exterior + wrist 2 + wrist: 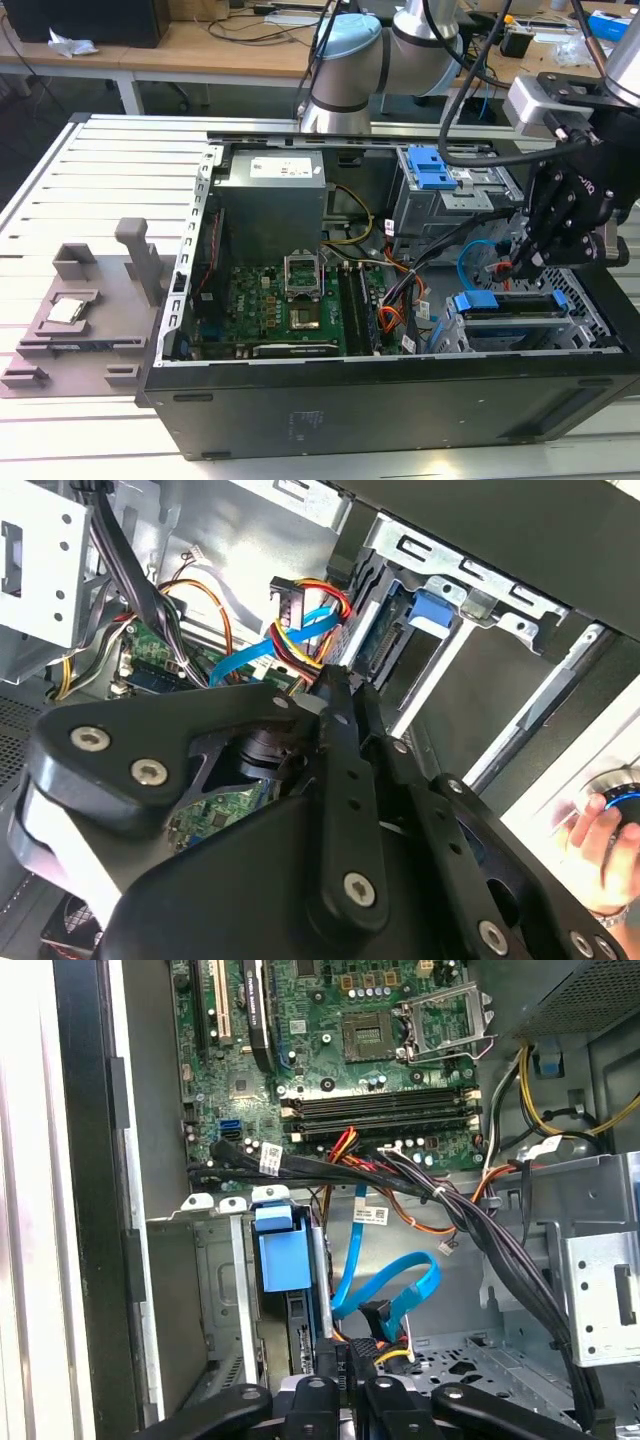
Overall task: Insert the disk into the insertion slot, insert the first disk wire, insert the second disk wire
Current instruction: 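Insert the first disk wire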
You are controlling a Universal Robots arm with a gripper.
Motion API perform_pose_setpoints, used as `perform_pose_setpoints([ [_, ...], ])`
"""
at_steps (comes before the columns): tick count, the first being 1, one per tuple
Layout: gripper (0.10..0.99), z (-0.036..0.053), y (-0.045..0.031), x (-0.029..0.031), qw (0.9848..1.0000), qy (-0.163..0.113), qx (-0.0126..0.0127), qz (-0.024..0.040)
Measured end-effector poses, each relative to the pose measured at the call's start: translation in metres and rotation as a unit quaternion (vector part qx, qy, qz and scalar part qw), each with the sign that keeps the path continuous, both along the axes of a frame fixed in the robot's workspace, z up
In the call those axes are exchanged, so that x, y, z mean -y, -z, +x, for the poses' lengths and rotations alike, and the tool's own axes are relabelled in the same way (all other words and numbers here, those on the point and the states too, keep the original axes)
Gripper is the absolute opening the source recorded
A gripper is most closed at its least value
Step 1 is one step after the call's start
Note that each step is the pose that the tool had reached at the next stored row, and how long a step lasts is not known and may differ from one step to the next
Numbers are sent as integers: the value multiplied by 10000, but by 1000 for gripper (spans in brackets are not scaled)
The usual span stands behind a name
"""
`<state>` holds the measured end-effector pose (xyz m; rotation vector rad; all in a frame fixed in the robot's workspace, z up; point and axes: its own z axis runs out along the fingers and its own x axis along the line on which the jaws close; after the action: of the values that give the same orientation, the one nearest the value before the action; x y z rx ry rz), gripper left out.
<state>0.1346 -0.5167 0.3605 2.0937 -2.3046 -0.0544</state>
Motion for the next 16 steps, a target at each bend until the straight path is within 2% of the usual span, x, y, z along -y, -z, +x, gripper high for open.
perform_pose_setpoints([
  [2,165,5,8,65,10000,0,0,-22],
  [3,165,48,44,87,10000,0,-1,-28],
  [6,165,90,82,97,10000,0,-1,-30],
  [10,165,101,113,129,10000,0,-2,-29],
  [16,165,120,179,129,10000,0,-2,-30],
])
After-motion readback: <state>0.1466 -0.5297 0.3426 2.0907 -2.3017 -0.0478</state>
